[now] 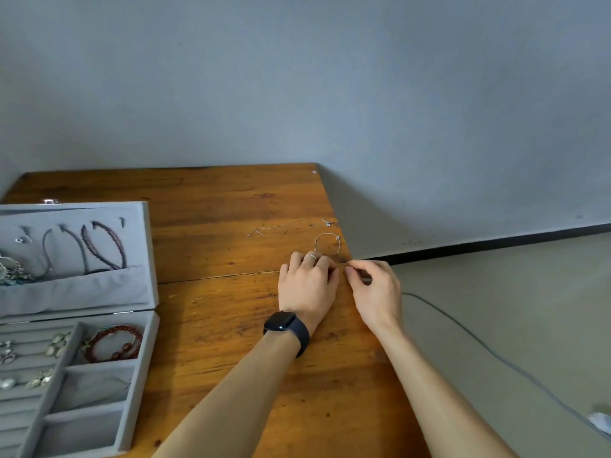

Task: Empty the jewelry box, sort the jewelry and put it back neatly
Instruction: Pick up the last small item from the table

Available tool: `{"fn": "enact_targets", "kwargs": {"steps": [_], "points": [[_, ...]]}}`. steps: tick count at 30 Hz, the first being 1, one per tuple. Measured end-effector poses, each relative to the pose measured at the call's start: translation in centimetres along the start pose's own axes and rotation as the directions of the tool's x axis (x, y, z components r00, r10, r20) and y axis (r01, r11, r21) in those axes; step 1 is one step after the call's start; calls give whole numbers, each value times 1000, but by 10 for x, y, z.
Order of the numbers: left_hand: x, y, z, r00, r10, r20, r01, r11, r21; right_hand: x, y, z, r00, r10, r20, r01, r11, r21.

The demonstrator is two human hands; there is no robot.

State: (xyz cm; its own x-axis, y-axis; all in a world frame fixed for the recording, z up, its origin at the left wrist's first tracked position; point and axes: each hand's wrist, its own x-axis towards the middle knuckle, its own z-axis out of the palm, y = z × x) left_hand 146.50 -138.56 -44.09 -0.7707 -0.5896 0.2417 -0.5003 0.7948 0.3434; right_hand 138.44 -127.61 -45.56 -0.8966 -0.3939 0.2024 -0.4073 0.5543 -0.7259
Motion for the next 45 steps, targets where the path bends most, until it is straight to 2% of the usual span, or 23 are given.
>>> {"fn": "enact_targets", "kwargs": {"steps": [6,9,12,16,21,30,36,41,43,45], "points": [[-4,-2,-5,997,-19,70,22,999,-38,-4,-8,-6,999,25,27,-25,1000,-3],[-12,-4,-10,995,21,101,-18,999,-30,-7,-11,-11,997,50,56,-49,998,-28],[-32,-9,-19,986,81,143,-83,996,11,-24,-14,-17,997,49,64,-41,991,-128],[-83,-26,-44,975,117,190,-130,990,58,-73,-22,-25,987,-151,59,162,939,-302],[-168,-62,-81,960,120,253,-149,984,99,-157,-35,-28,923,-369,111,382,832,-402],[-299,-120,-136,982,-2,191,-22,991,128,-294,-72,-22,877,-455,154,480,822,-307],[-332,-169,-154,985,-145,99,126,977,172,-329,-86,-4,864,-474,169,501,840,-210],[-341,-170,-149,984,-172,41,161,969,189,-335,-87,-5,884,-444,143,462,876,-139],[-341,-168,-148,983,-180,36,170,968,184,-337,-94,-12,879,-431,204,460,878,-130],[-341,-171,-148,983,-177,47,165,968,187,-324,-111,-29,879,-347,326,402,908,-119]]}}
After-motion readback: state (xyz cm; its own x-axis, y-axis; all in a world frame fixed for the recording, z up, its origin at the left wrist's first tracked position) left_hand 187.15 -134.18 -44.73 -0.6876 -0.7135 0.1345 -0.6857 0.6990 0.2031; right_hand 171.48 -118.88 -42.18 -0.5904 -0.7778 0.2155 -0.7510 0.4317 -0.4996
